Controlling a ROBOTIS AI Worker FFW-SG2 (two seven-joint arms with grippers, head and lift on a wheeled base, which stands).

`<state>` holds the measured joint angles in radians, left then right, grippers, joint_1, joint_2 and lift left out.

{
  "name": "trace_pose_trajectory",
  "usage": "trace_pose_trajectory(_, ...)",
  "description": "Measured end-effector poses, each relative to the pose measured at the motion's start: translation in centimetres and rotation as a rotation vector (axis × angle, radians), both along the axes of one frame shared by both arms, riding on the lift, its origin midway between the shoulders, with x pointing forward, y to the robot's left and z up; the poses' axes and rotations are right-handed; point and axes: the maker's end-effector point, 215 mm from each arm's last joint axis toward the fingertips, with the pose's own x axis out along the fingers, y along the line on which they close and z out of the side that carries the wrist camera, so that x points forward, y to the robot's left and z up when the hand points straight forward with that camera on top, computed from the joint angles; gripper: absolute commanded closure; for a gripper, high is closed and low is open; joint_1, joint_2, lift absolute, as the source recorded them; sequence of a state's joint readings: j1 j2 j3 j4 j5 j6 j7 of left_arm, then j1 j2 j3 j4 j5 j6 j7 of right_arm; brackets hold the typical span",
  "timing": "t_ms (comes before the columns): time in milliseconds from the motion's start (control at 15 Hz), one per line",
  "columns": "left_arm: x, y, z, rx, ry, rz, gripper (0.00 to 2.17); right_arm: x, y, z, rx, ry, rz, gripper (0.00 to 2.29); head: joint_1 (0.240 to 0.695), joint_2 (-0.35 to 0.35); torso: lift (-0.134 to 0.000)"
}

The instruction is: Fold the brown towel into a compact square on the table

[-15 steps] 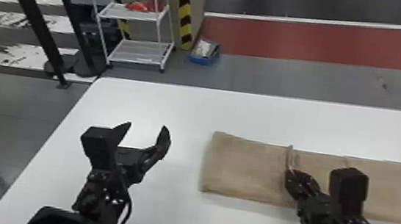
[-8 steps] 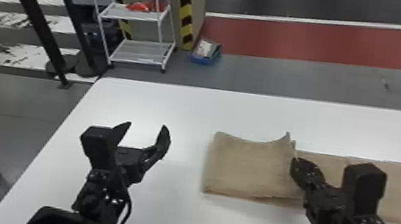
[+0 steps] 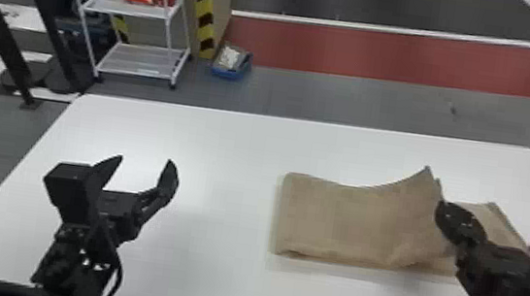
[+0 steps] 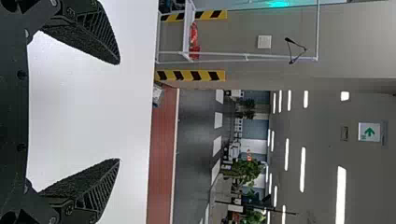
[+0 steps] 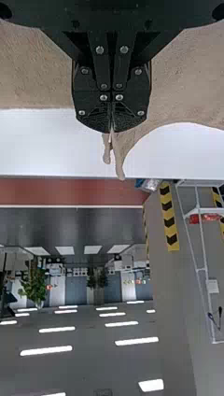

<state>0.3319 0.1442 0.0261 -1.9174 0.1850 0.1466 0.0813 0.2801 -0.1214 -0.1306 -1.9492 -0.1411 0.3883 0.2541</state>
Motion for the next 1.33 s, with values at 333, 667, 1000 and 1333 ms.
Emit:
trace_pose_trajectory(333,0.2,-1.4,-0.5,-0.002,0.008,-0.015,0.15,-0.4,-1.6,0.2,0.015,-0.046,-0.010,1.40,0.695,-0.014,-0.123)
trace_pose_trajectory(667,-0.6,-0.9,-0.9,0.002,0.017,-0.007,0.16,-0.5,-6.8,4.9,0.050,-0.102,-0.084,1.40,0.695,-0.065,-0.123)
trace_pose_trajectory(1000,-1.1,-1.1,-1.1,0.001,0.022,-0.007,0.16,-0.7,-9.0,-0.2,0.061,-0.026,-0.101,1.40,0.695,-0.095,-0.123)
trace_pose_trajectory(1333,-1.1,-1.4,-1.0,0.006,0.020,-0.013,0.19,-0.5,-10.5,4.1,0.080,-0.068,-0.114,1.40,0.695,-0.114,-0.123)
